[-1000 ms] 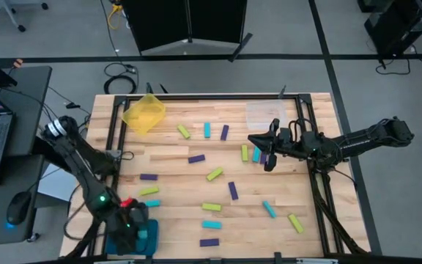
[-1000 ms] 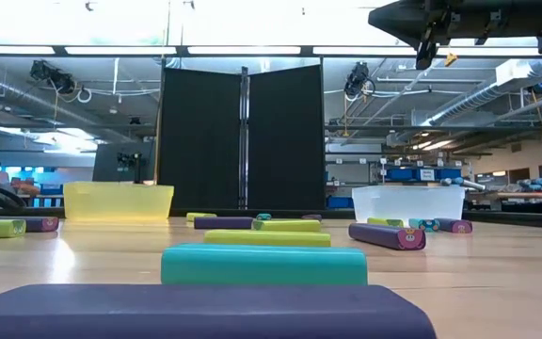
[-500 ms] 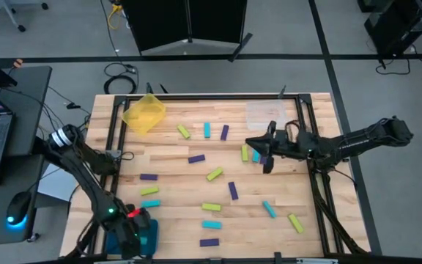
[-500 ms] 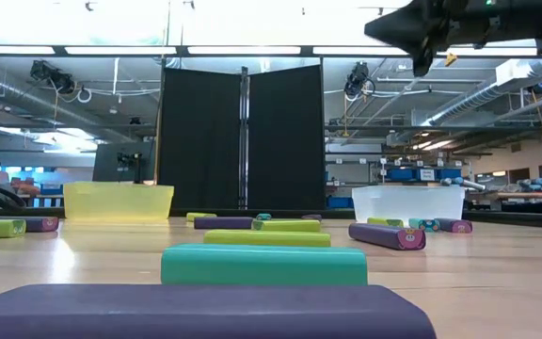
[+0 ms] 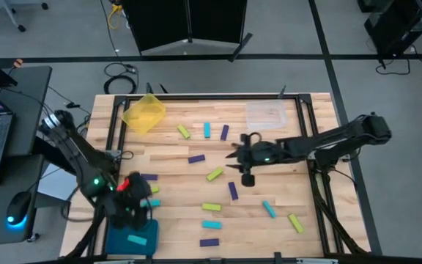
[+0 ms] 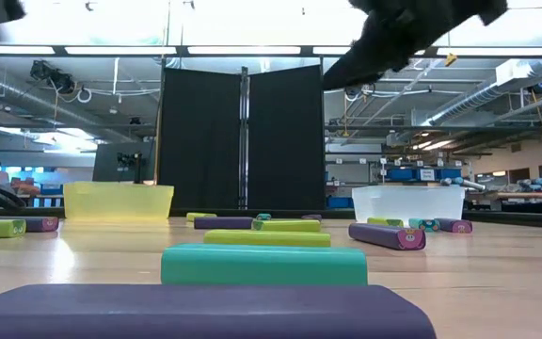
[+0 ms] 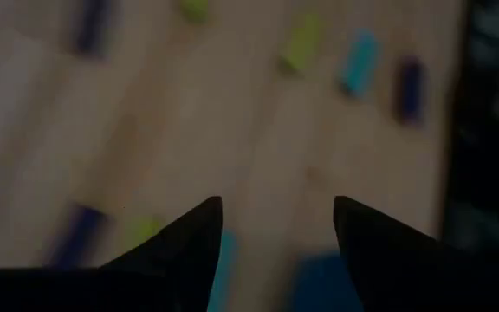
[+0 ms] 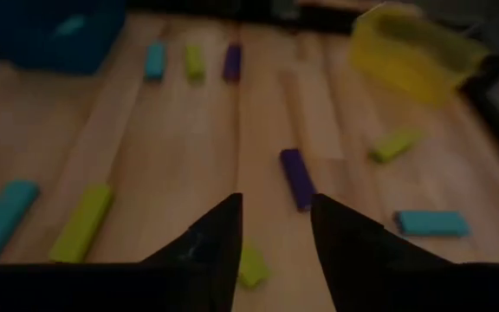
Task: Sort blocks
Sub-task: Put the purple block into the white transparent bin
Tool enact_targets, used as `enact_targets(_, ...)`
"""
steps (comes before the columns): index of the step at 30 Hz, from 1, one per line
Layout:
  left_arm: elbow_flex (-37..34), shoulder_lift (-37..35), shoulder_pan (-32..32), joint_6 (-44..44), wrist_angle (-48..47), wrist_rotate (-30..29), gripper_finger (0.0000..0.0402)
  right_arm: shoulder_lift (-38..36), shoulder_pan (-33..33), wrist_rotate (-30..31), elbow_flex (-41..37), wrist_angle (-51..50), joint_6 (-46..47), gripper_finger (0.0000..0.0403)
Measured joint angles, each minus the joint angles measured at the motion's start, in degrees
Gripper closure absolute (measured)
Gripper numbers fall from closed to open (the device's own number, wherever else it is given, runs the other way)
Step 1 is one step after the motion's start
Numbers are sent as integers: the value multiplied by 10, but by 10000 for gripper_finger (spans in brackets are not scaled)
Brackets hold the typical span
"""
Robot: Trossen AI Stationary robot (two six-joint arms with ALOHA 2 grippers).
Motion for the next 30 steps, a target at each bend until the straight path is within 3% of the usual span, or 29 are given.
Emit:
enact_targets(4, 0, -31, 44, 18, -50, -67, 183, 69, -12, -32, 36, -7, -22, 224)
enact_targets(13, 0, -61, 166, 72, -89, -119, 186, 183, -54, -66, 114, -20, -53, 193)
enact_targets(19, 0, -120, 215, 106, -95, -157, 186, 260, -113, -60, 246, -51, 12, 187)
enact_targets(30, 0, -245, 223, 147, -97, -245, 186, 445, -197, -54, 501, -167, 60, 187)
